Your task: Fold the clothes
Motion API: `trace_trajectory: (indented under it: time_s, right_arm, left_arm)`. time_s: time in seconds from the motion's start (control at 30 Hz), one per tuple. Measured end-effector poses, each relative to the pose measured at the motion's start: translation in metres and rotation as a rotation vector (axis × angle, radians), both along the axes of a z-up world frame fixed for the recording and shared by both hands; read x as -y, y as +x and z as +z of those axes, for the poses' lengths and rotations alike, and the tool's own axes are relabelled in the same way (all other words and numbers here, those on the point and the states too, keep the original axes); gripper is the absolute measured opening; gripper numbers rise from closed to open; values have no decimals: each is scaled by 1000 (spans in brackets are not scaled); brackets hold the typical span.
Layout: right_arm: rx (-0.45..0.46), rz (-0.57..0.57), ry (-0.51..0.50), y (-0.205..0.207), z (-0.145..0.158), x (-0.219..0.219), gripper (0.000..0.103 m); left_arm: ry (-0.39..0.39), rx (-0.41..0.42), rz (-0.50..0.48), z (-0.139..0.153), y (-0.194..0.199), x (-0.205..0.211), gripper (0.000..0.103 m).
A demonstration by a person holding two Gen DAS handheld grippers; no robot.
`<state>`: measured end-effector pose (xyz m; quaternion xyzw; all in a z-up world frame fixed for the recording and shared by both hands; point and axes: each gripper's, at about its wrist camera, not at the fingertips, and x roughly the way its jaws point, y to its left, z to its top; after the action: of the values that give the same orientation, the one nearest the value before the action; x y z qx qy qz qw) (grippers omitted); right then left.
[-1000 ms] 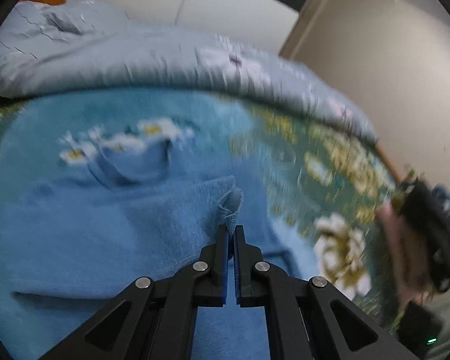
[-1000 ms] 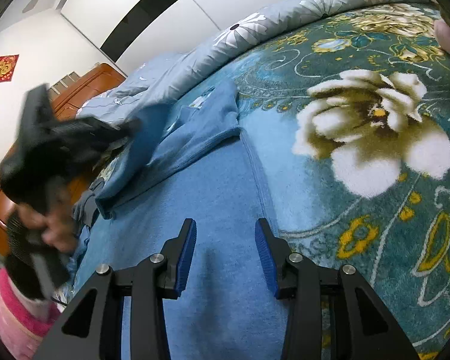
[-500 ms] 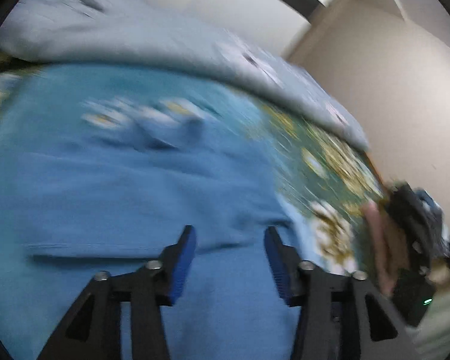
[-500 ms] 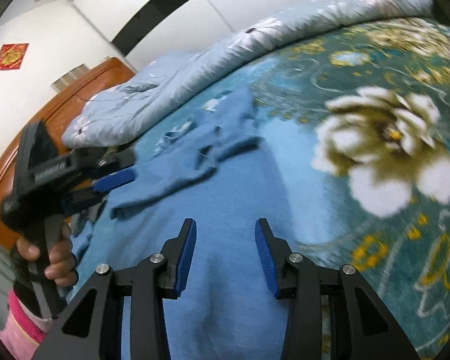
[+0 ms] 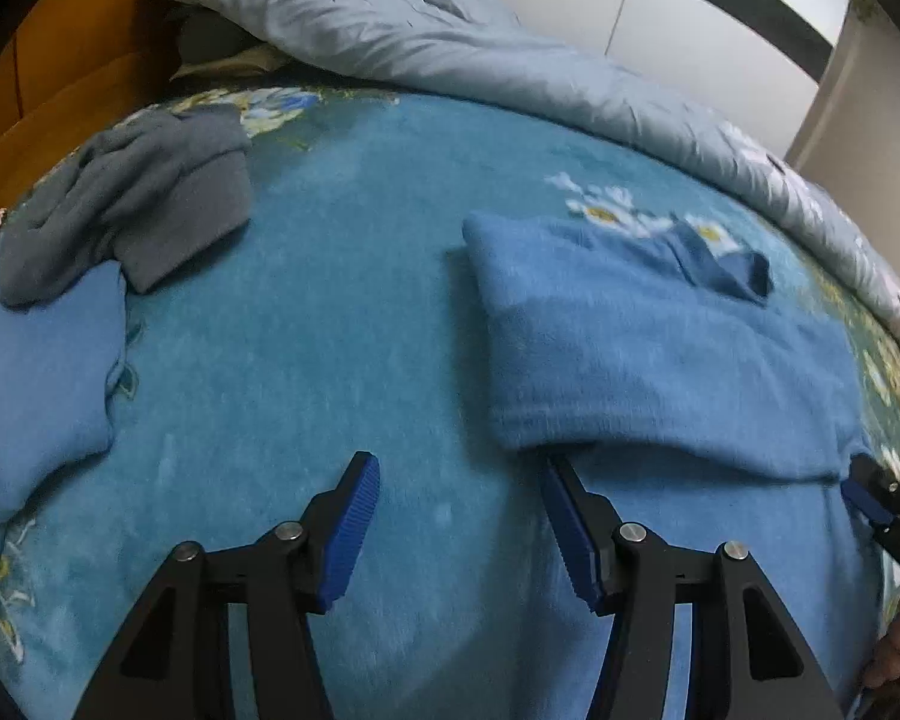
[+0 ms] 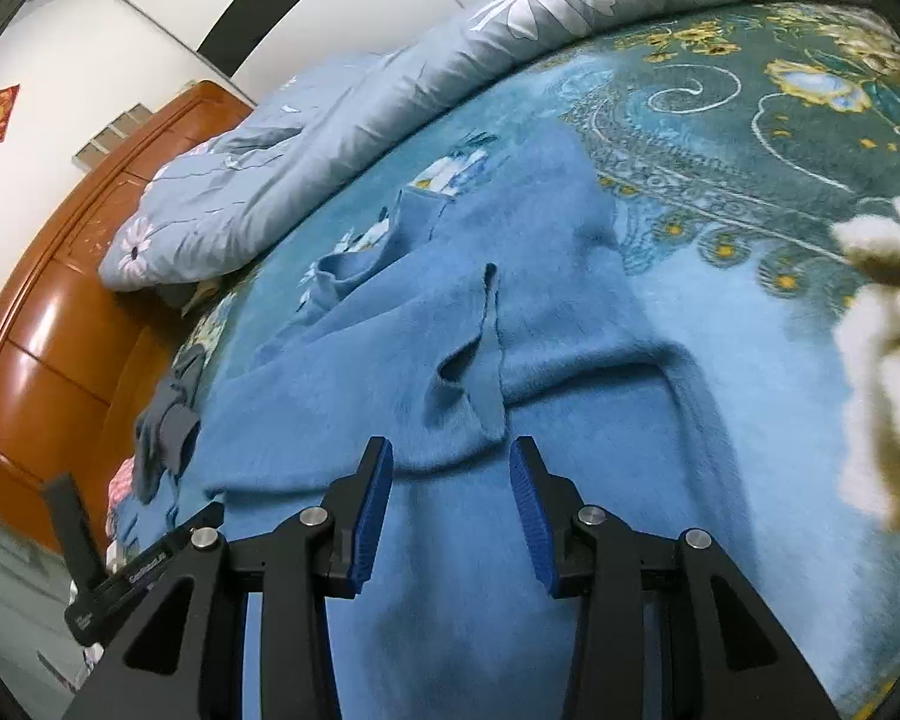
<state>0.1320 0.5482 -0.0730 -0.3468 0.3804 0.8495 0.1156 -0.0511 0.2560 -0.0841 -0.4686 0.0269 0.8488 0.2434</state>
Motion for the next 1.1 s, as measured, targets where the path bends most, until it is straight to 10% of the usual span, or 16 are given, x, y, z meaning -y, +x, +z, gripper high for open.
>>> trace_trajectory:
  time_s: [0.13,0.23,0.6,1.1]
  right_arm:
    - [-15,-16,-10,-6,3,5,38]
    - [-3,5,45,-12,8,14,5]
    - [-35,-18,361,-8,72,3,4]
    - [139,-110,244,8,14,-34,5]
  left_arm:
    - [18,-23,33,-4,-8,1,60]
    - [63,-52,35,-7,-4,9,61]
    - [118,-49,18,-8,-6,16,67]
    - [158,-21,29,-7,-8,22,67]
